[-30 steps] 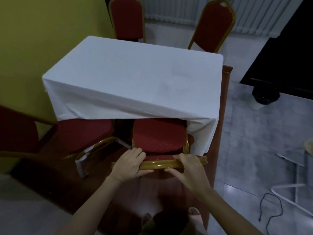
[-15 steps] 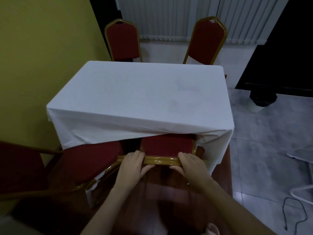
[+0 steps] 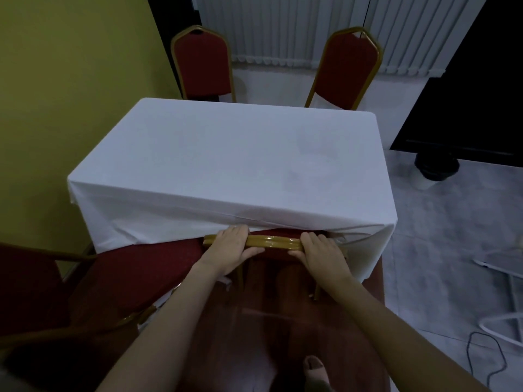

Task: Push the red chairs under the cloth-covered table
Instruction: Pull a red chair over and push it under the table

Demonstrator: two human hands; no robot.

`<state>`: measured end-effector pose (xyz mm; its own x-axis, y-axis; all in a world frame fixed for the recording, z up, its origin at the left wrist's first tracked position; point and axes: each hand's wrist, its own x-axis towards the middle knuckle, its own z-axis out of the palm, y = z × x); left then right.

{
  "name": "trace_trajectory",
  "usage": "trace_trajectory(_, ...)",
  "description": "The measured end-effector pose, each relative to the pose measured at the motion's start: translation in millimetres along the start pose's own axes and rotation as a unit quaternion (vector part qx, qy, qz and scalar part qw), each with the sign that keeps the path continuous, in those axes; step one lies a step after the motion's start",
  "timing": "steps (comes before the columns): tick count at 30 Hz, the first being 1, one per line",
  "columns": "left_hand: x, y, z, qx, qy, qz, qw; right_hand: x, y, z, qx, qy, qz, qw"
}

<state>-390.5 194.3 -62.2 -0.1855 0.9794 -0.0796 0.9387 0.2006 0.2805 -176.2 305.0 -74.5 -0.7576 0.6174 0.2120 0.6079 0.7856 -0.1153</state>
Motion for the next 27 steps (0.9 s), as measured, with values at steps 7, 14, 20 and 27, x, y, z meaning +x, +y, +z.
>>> trace_trajectory(7,21,-9,1,-0.001,0.017,0.006,1.000,19,8,-1,0.017,-0.030,0.001,0.999)
trace_trajectory(14,18,-10,-6,-0.041,-0.027,0.009,0.999,24,15,-16,0.108,-0.133,-0.002,0.985)
trace_trajectory(20,8,-40,-35,-0.053,-0.050,-0.063,0.995,65,-25,-25,0.215,-0.145,-0.052,0.964)
trace_trajectory(27,-115,-124,-60,0.009,0.007,-0.210,0.978,120,-161,-11,0.301,-0.214,-0.155,0.916)
